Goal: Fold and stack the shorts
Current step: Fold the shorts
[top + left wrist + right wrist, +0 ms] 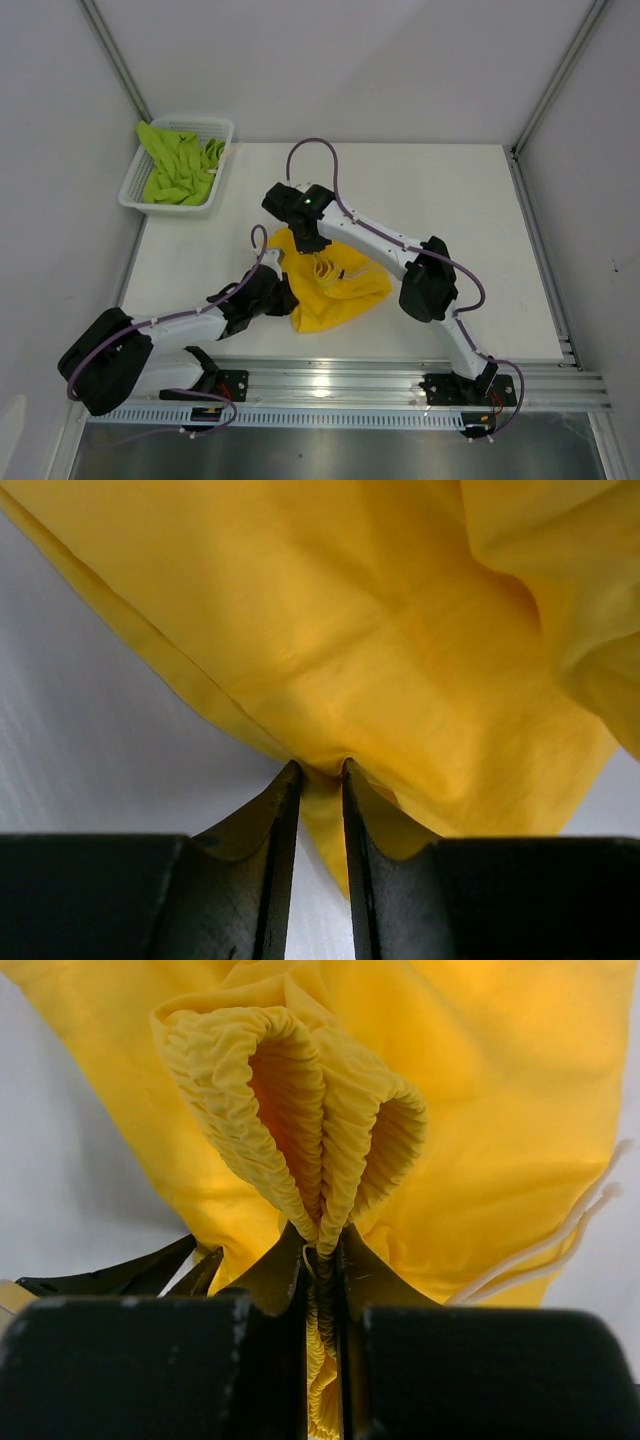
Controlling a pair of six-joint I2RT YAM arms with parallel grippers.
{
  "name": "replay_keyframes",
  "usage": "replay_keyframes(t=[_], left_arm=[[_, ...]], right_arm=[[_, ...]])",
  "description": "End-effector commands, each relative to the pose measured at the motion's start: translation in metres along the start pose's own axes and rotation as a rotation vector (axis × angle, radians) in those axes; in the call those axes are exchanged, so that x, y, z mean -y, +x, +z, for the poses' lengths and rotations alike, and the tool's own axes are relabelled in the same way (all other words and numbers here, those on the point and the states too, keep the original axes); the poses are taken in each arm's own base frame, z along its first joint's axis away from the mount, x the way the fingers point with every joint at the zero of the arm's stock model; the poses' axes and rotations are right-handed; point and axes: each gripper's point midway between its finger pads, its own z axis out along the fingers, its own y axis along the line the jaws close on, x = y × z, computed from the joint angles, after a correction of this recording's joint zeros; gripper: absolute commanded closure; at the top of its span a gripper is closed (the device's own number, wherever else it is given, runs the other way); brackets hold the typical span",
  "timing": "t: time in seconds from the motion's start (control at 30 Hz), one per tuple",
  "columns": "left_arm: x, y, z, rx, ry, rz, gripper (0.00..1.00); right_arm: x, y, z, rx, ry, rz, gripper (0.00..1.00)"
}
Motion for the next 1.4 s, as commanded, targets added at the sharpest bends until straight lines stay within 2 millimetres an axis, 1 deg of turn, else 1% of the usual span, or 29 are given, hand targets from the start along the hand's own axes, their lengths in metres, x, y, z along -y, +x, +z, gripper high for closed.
replay_keyframes(t=[0.0,0.1,0.2,0.27,0.37,0.4,0.43,0.47,0.5,0.53,0.57,0.6,0.63,0.7,0.73,0.77,0.8,0.83,0.87,0.9,0.93,1.0,1.03,1.13,1.17,1.2,1.27,1.3,1.37], left_arm=[[-0.015,0.024,-0.006,-0.073,-0.039,-0.005,0.73],[-0.014,0.023,-0.008,-0.069,-0.034,-0.010,0.73],[-0.012,0.021,-0.012,-0.065,-0.025,-0.016,0.73],[-0.011,0.019,-0.018,-0.064,-0.025,-0.017,0.73],[-0.009,0.014,-0.027,-0.051,-0.023,-0.019,0.71],[-0.009,0.013,-0.030,-0.048,-0.021,-0.019,0.71],[-0.007,0.011,-0.032,-0.044,-0.017,-0.021,0.71],[-0.008,0.012,-0.034,-0.049,-0.020,-0.021,0.70],[-0.008,0.010,-0.036,-0.042,-0.018,-0.022,0.70],[-0.007,0.010,-0.037,-0.043,-0.018,-0.023,0.70],[-0.006,0.009,-0.039,-0.042,-0.013,-0.026,0.70],[-0.005,0.009,-0.040,-0.038,-0.007,-0.029,0.70],[-0.004,0.009,-0.042,-0.041,0.001,-0.031,0.70],[-0.001,0.006,-0.047,-0.026,0.014,-0.041,0.70],[0.000,0.004,-0.050,-0.017,0.021,-0.044,0.70],[0.001,0.003,-0.054,-0.018,0.022,-0.046,0.69],[0.005,-0.003,-0.059,0.006,0.041,-0.048,0.69],[0.005,-0.003,-0.063,0.003,0.040,-0.049,0.69],[0.006,-0.006,-0.066,0.012,0.041,-0.051,0.68],[0.007,-0.010,-0.069,0.023,0.043,-0.050,0.68],[0.009,-0.012,-0.072,0.032,0.050,-0.051,0.68],[0.015,-0.019,-0.075,0.051,0.072,-0.056,0.68],[0.015,-0.021,-0.076,0.052,0.067,-0.056,0.70],[0.022,-0.039,-0.084,0.089,0.066,-0.051,0.71],[0.021,-0.041,-0.085,0.092,0.057,-0.051,0.71],[0.029,-0.058,-0.091,0.133,0.064,-0.050,0.71],[0.027,-0.067,-0.090,0.140,0.039,-0.055,0.71],[0.032,-0.082,-0.096,0.168,0.045,-0.061,0.71],[0.030,-0.095,-0.095,0.184,0.047,-0.082,0.71]], right_arm=[[-0.008,-0.006,-0.007,0.035,0.000,0.027,1.00],[-0.012,0.002,0.005,0.025,0.012,0.012,0.98],[-0.022,0.011,0.015,0.004,-0.010,-0.001,0.80],[-0.028,0.014,0.014,0.012,-0.018,-0.014,0.70],[-0.045,0.014,0.005,0.000,-0.124,-0.013,0.68],[-0.060,0.018,0.006,-0.031,-0.226,-0.003,0.68],[-0.063,0.011,-0.008,-0.017,-0.291,0.022,0.63],[-0.064,0.009,-0.012,-0.014,-0.327,0.043,0.62],[-0.069,-0.005,-0.015,0.028,-0.386,0.080,0.58],[-0.069,0.009,-0.011,-0.020,-0.427,0.084,0.51],[-0.075,0.009,-0.019,-0.035,-0.536,0.116,0.49],[-0.081,-0.004,-0.035,-0.007,-0.612,0.135,0.34],[-0.078,0.007,-0.030,-0.035,-0.635,0.141,0.32],[-0.075,-0.005,-0.044,0.006,-0.686,0.184,0.32],[-0.067,-0.001,-0.038,-0.002,-0.682,0.198,0.33],[-0.062,-0.005,-0.049,0.021,-0.711,0.213,0.34],[-0.067,-0.014,-0.059,0.047,-0.797,0.234,0.34],[-0.056,-0.002,-0.046,0.018,-0.812,0.260,0.37],[-0.058,-0.022,-0.069,0.109,-0.916,0.274,0.39],[-0.058,-0.018,-0.077,0.086,-0.981,0.300,0.41],[-0.054,-0.017,-0.075,0.090,-1.004,0.312,0.52],[-0.047,-0.011,-0.065,0.079,-1.013,0.319,0.65],[-0.047,-0.008,-0.061,0.073,-1.006,0.308,0.78],[-0.050,0.010,-0.048,0.020,-1.022,0.292,0.97],[-0.053,0.010,-0.049,0.028,-1.049,0.290,0.98],[-0.057,0.016,-0.048,0.020,-1.079,0.278,1.00],[-0.063,0.022,-0.043,0.009,-1.099,0.279,1.00],[-0.066,0.032,-0.038,-0.012,-1.097,0.273,1.00],[-0.071,0.041,-0.032,-0.023,-1.102,0.272,1.00]])
